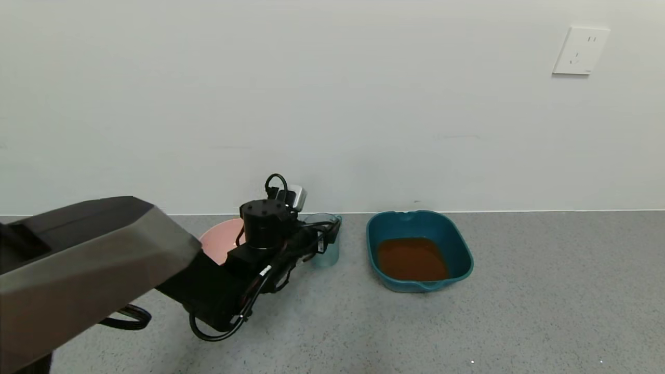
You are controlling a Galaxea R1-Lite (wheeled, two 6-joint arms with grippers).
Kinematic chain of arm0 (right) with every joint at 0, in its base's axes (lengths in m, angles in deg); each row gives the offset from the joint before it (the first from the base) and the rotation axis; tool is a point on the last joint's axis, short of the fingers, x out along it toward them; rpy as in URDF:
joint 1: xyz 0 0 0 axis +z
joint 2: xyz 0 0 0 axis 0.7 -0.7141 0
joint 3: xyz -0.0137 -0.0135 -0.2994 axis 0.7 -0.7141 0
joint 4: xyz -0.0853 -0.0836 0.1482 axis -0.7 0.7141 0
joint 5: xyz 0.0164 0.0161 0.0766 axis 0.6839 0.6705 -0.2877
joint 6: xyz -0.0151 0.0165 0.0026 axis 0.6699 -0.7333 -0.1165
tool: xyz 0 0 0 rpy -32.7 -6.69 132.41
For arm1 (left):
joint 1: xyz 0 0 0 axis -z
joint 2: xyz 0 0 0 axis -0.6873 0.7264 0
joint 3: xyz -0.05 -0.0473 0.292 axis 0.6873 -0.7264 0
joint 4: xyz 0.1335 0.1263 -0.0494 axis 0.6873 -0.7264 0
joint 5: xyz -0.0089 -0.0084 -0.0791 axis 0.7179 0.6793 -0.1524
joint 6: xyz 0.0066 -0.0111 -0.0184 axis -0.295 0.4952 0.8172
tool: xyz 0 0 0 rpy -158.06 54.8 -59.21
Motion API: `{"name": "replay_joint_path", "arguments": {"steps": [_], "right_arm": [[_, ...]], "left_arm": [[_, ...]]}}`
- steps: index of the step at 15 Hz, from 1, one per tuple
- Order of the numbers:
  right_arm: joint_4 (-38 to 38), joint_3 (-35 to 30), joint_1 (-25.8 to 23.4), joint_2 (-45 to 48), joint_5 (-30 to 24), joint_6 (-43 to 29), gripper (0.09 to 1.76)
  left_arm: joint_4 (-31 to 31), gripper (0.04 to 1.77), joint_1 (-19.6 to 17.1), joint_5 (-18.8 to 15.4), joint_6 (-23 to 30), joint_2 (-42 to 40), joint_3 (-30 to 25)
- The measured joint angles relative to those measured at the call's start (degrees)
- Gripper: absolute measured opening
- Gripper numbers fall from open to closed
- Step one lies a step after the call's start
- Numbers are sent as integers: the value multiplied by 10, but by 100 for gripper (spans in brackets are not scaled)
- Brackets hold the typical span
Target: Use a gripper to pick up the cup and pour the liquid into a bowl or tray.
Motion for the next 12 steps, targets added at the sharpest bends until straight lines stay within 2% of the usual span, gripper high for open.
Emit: {"name": "replay_joint_path", "arguments": {"steps": [12], "right_arm": [[0, 0, 0, 0, 0, 0, 171]], "left_arm": [[-419, 171, 9, 8, -12, -342, 34]]}}
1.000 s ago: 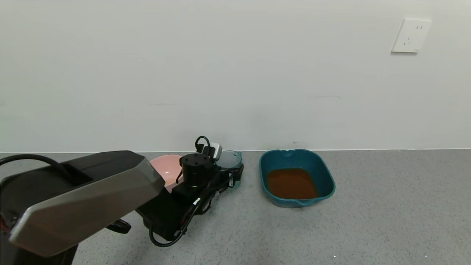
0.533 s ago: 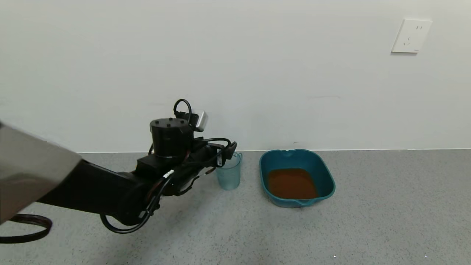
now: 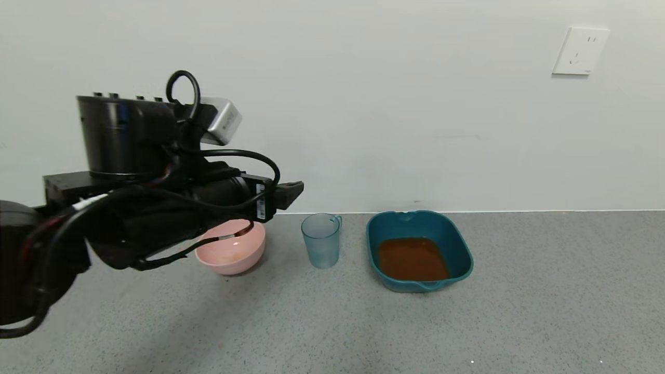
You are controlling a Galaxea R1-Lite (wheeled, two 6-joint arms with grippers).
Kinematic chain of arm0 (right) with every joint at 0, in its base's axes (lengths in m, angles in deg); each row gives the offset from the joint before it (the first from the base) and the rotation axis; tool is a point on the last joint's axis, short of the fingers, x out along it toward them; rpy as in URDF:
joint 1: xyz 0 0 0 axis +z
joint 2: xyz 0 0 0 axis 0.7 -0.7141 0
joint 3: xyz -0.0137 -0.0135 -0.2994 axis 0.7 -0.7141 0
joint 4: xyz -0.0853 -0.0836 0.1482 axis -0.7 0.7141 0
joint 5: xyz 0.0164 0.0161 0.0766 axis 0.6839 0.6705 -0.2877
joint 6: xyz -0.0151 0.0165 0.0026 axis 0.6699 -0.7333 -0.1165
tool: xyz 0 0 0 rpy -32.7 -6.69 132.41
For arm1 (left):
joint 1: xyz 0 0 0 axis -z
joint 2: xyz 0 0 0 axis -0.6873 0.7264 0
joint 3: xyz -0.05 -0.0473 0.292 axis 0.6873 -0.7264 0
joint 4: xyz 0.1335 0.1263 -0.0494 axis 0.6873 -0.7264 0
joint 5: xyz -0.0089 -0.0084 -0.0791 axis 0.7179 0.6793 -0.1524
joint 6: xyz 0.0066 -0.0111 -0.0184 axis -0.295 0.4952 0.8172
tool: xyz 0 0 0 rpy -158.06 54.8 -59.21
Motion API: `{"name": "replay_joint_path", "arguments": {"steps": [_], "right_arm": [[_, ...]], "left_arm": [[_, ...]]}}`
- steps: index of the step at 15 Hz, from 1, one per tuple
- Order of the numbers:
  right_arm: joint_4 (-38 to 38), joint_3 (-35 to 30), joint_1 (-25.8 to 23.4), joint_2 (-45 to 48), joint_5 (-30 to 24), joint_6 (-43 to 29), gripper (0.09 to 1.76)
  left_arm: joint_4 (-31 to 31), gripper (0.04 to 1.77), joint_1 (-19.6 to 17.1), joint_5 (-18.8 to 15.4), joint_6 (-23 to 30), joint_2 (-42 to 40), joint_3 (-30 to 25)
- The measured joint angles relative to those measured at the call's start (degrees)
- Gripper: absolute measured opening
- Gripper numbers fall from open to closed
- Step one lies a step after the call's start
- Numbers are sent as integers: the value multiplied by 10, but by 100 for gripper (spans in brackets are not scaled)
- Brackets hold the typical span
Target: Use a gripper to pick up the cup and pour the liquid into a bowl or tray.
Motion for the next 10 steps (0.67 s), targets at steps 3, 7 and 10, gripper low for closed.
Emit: {"name": "replay_joint_path", "arguments": {"steps": [3, 7, 10], "right_arm": [[0, 0, 0, 0, 0, 0, 171], [0, 0, 0, 0, 0, 0, 171], [0, 0, 0, 0, 0, 0, 171]], "left_arm": [[-98, 171, 0, -1, -1, -86, -9], [-248, 171, 0, -2, -25, -214, -19], [-303, 171, 0, -3, -35, -311, -33]]}}
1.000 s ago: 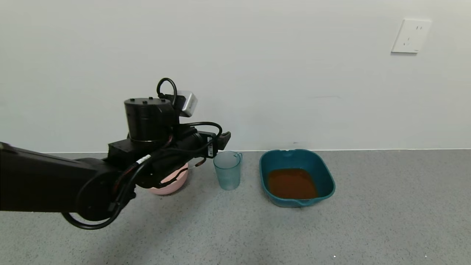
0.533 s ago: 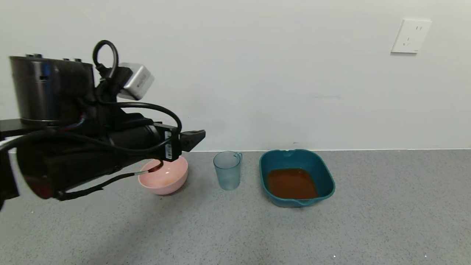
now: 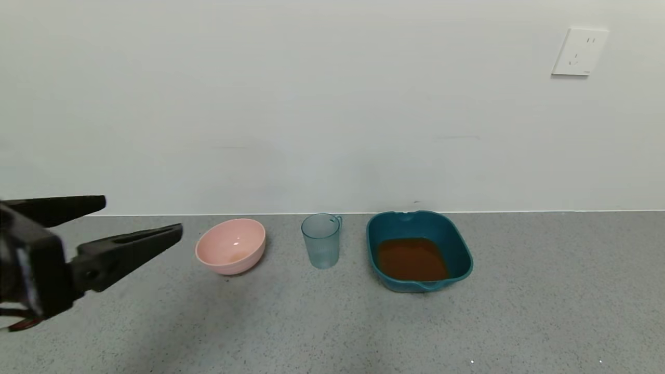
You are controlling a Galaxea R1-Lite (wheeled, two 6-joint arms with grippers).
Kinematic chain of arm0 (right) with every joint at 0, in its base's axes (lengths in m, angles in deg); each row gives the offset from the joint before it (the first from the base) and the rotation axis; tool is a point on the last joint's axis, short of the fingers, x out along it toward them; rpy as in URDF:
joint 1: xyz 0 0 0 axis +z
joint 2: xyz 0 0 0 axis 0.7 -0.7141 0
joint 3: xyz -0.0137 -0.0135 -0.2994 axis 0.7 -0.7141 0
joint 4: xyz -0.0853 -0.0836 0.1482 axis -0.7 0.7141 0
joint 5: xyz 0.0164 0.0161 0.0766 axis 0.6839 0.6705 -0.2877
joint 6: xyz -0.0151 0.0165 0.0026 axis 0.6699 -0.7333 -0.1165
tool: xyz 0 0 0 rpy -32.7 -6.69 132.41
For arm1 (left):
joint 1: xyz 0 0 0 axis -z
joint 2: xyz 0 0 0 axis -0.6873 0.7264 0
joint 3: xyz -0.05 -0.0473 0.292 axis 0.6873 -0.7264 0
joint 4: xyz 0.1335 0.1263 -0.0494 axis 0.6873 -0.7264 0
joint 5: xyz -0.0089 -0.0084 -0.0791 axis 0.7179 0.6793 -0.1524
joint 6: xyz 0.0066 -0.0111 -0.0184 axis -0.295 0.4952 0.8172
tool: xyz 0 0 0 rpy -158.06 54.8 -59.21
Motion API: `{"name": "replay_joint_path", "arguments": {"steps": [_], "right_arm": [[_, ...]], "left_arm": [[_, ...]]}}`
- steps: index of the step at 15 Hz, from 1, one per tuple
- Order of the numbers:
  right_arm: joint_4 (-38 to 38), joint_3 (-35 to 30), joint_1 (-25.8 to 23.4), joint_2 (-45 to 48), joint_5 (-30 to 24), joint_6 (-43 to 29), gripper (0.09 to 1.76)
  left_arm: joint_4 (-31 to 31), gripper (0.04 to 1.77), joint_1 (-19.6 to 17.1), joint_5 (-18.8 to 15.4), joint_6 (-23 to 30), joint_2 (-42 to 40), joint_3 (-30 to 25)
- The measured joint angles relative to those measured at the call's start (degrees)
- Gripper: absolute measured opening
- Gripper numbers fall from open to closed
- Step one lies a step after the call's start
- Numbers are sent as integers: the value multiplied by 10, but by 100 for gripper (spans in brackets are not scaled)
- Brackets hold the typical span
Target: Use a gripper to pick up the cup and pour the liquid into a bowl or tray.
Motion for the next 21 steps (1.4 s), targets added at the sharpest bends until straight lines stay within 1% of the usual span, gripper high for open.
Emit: {"name": "replay_joint_path", "arguments": {"steps": [2, 5, 6, 11, 13, 15, 19, 21], "right_arm": [[0, 0, 0, 0, 0, 0, 171], [0, 0, 0, 0, 0, 0, 171], [0, 0, 0, 0, 0, 0, 171], [0, 0, 0, 0, 0, 0, 171], [0, 0, 0, 0, 0, 0, 171], [0, 0, 0, 0, 0, 0, 171], [0, 0, 0, 0, 0, 0, 171], [0, 0, 0, 0, 0, 0, 171]], "left_arm": [[-32, 172, 0, 1, -3, -63, -10], [-51, 172, -4, 3, -4, -149, -36], [-59, 172, -12, 3, -5, -176, -48], [-96, 172, -124, -6, -7, -286, -92], [-117, 172, -169, -6, -7, -318, -96], [-139, 172, -205, -5, -7, -350, -96], [-167, 172, -253, -4, -8, -403, -96], [-180, 172, -265, -6, -8, -428, -98]]}}
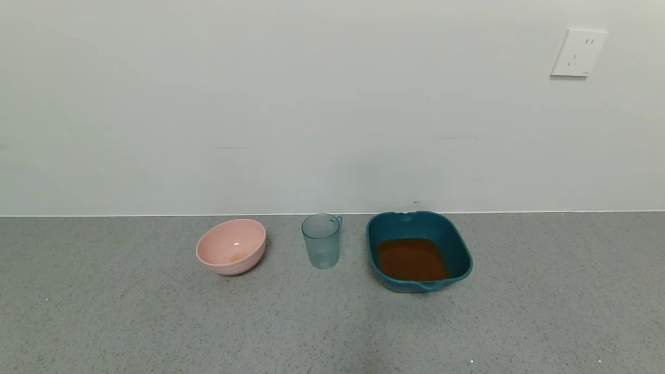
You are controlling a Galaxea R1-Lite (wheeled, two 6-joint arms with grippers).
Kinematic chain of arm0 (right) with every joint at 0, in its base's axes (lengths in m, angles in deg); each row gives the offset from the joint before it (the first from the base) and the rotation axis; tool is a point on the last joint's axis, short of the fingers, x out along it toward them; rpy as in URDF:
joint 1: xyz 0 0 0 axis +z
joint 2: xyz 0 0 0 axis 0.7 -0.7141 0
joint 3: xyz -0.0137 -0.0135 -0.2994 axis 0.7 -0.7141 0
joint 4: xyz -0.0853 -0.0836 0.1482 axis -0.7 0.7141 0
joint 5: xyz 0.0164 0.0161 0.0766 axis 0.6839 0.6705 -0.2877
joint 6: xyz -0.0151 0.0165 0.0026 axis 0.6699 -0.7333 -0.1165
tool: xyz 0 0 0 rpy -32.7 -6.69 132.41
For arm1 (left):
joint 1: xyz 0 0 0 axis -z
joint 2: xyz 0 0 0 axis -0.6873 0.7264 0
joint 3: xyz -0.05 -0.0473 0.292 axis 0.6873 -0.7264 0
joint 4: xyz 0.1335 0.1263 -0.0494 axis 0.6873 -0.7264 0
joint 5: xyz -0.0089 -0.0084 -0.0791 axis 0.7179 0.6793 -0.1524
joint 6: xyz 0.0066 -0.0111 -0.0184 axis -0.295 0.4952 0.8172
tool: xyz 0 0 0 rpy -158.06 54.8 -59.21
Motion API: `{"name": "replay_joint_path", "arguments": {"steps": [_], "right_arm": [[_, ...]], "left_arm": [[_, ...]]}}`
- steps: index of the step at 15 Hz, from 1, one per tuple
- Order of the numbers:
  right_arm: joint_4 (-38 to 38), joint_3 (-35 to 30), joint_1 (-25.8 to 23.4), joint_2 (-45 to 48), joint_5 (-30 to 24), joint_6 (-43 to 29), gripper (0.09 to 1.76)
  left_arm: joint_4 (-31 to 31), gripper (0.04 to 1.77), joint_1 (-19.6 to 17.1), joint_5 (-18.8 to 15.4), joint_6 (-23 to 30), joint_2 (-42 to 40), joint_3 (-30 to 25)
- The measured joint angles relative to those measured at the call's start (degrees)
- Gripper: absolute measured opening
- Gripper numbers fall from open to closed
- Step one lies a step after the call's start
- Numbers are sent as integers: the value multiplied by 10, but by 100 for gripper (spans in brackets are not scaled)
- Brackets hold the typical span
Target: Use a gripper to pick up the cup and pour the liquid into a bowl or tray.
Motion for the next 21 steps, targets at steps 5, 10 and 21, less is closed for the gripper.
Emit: {"name": "replay_joint_path", "arguments": {"steps": [5, 10, 21], "right_arm": [[0, 0, 0, 0, 0, 0, 171], [0, 0, 0, 0, 0, 0, 171], [0, 0, 0, 0, 0, 0, 171]], "left_arm": [[-9, 172, -13, -10, 3, -70, -39], [37, 172, -15, -19, 9, -128, -98], [284, 172, -16, -56, 19, -162, -357]]}}
